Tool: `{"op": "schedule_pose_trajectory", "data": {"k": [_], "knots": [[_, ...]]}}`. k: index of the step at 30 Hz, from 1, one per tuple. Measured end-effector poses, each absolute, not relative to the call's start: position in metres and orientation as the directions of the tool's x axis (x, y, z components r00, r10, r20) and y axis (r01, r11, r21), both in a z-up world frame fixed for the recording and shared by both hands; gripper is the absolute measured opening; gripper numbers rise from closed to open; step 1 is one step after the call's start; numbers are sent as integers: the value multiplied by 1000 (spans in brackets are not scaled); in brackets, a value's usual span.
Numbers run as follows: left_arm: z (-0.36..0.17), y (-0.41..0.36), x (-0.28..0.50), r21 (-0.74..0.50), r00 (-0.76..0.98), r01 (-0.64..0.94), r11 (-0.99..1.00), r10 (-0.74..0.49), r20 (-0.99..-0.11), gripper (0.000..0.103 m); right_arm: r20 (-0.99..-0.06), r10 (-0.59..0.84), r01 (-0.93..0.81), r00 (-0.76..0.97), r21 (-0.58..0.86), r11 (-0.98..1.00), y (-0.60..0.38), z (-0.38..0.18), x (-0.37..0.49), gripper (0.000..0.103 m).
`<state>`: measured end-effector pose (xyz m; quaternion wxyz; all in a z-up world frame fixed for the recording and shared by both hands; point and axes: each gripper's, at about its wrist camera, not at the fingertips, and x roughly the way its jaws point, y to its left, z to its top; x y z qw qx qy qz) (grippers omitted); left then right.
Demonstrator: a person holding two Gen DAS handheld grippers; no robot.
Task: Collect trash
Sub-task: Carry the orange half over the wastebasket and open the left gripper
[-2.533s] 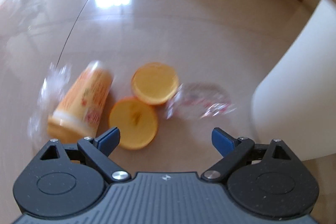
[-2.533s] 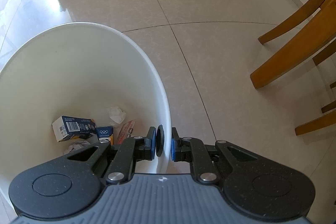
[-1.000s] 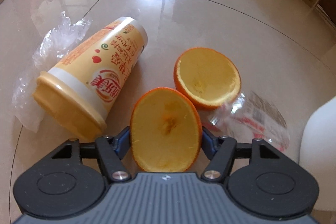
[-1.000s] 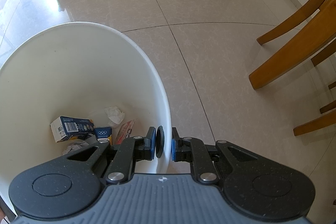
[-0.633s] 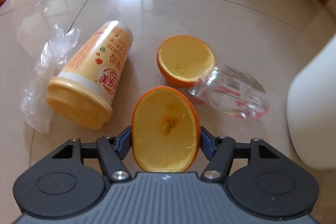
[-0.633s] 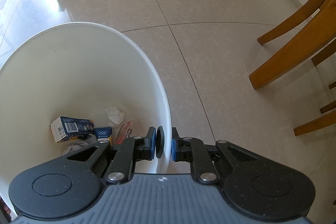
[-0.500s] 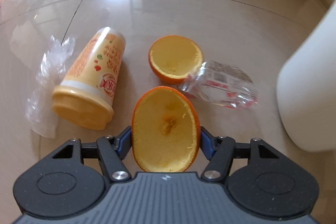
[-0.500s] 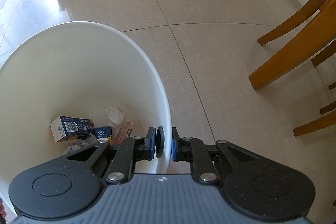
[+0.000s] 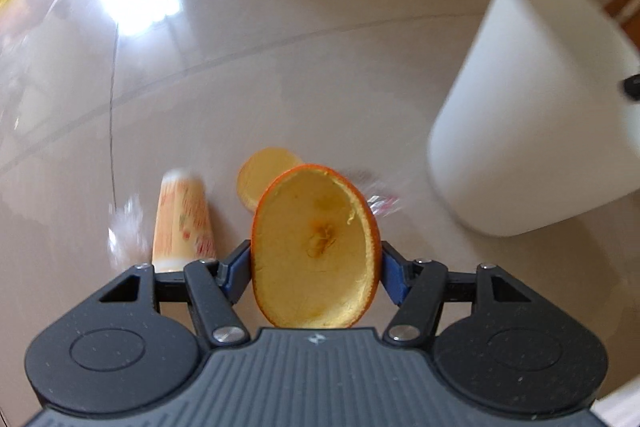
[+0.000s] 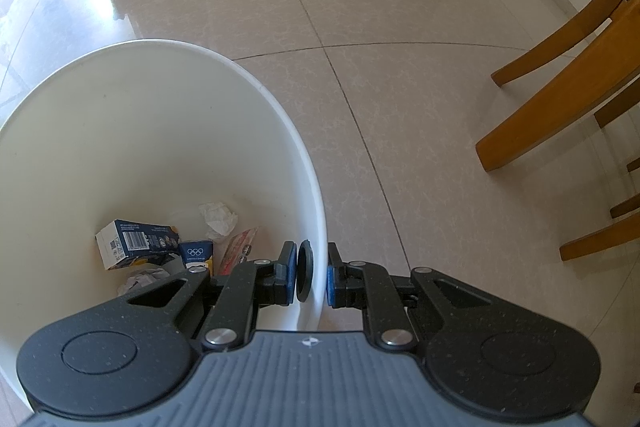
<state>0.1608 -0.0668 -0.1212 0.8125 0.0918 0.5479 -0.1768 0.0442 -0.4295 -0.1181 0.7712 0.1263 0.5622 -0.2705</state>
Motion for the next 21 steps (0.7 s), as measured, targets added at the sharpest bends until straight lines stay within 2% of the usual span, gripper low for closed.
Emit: {"op": "schedule_pose_trajectory", "data": {"k": [9,21], "knots": [[-21,-136,165,-40,360,588,808,-305,-882,64,-942,-251,560,222,-87,824,-430,-122,42,17],[14,-241,168,-91,328,717,691,-450,-831,65,-945,-225,564,238,-54,824,-432,-122,40,16]]}}
